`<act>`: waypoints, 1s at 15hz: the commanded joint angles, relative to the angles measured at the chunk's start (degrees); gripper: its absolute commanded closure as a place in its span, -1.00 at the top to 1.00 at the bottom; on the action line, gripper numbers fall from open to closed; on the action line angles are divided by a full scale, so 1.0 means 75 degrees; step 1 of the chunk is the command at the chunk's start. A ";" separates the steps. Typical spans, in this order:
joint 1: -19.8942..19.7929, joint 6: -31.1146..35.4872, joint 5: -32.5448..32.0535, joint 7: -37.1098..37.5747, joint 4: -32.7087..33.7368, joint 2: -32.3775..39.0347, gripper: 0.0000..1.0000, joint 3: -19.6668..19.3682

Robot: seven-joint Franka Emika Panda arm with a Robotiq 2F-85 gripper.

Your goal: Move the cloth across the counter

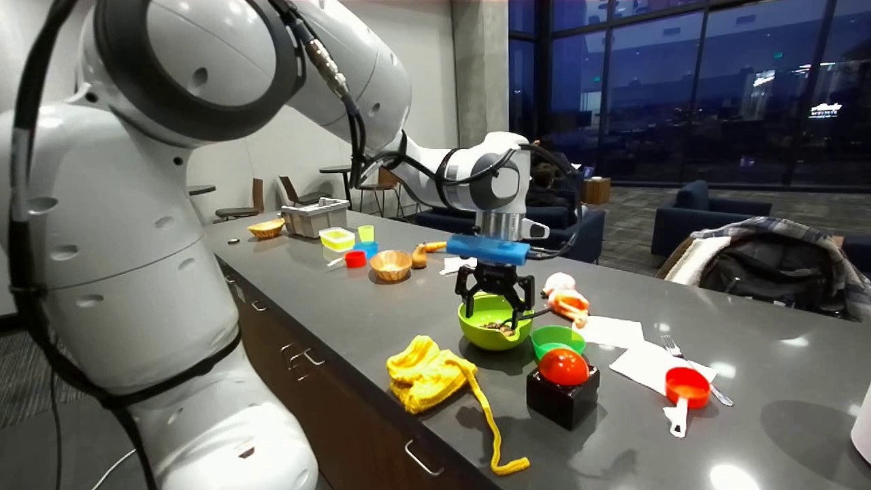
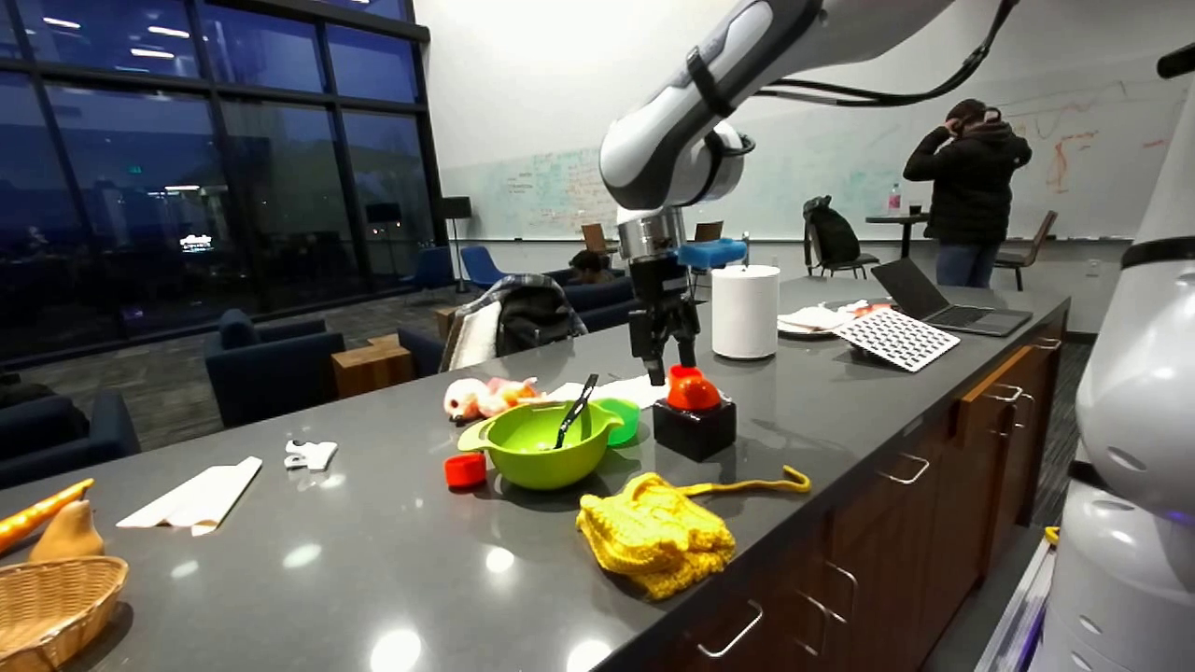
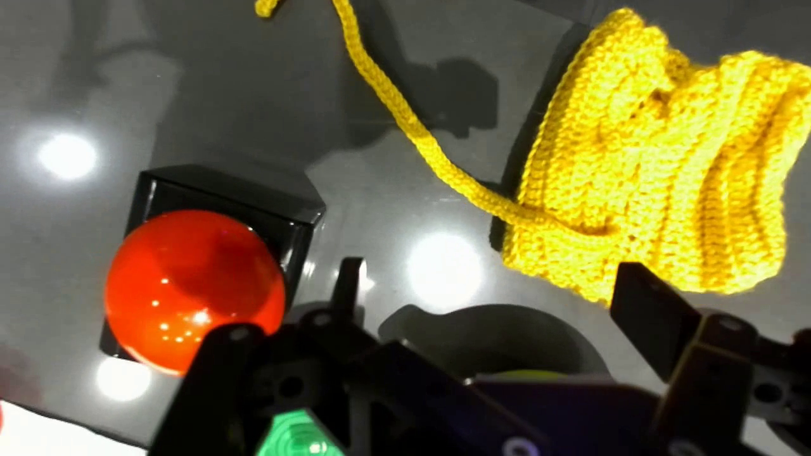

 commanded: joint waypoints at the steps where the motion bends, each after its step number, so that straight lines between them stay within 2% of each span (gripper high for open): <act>1: -0.0224 0.0884 0.0103 -0.0179 -0.0618 -0.0616 1.00 -0.0327; 4: -0.0409 0.1386 -0.0131 -0.0053 -0.0631 -0.0716 1.00 -0.0533; 7: -0.0626 0.1498 -0.0492 0.0218 -0.0316 -0.0728 1.00 -0.0662; 11: -0.0904 0.1210 -0.1056 0.0800 0.0462 -0.0518 1.00 -0.0750; 15: -0.1067 0.0704 -0.1224 0.1161 0.1422 -0.0084 1.00 -0.0857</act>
